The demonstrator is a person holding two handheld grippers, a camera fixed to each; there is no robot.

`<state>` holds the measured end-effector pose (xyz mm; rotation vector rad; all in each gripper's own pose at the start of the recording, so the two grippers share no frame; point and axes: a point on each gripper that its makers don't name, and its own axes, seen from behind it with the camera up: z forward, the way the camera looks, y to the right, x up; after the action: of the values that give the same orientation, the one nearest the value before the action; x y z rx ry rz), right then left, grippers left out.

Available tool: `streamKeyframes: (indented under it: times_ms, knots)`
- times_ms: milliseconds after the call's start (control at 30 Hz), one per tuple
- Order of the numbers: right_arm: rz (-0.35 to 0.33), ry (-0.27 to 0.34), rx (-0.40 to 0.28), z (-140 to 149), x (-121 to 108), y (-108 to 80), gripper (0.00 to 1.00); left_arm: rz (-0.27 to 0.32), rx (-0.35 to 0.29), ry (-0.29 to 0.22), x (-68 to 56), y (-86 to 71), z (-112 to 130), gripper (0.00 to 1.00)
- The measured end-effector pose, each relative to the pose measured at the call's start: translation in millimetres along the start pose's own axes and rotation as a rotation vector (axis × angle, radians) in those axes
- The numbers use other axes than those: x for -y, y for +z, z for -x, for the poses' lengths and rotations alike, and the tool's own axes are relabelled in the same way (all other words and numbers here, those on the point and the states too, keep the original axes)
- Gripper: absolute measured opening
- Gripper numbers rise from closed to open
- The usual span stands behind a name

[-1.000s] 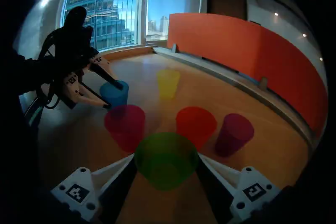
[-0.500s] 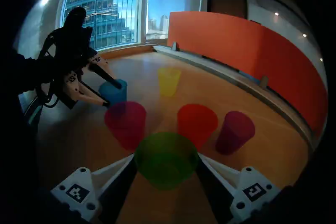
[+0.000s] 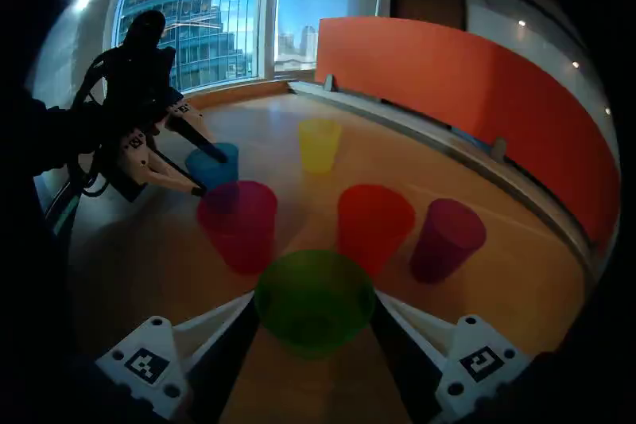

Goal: Pour water

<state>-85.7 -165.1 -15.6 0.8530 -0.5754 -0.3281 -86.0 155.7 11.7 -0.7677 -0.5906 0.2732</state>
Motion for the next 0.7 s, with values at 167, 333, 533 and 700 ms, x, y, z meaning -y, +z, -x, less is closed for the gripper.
streamKeyframes:
  times_ms: [167, 333, 533, 700]
  knots:
    - [0.0, 0.012, 0.002, 3.0, 1.0, -1.6, 0.92, 0.0, 0.02, 0.011, -0.5, 0.3, 5.1, 0.87]
    - [0.004, 0.025, -0.001, 4.2, 1.2, -2.7, 0.94, -0.005, 0.037, 0.021, -1.0, 1.9, 10.3, 0.87]
    - [0.014, 0.023, 0.006, 7.2, 0.4, -4.7, 0.99, -0.008, 0.046, 0.018, -0.9, 0.8, 13.1, 0.87]
    - [0.021, 0.033, 0.002, 7.5, 0.4, -9.2, 0.99, -0.019, 0.048, 0.013, 1.9, -3.1, 16.1, 0.87]
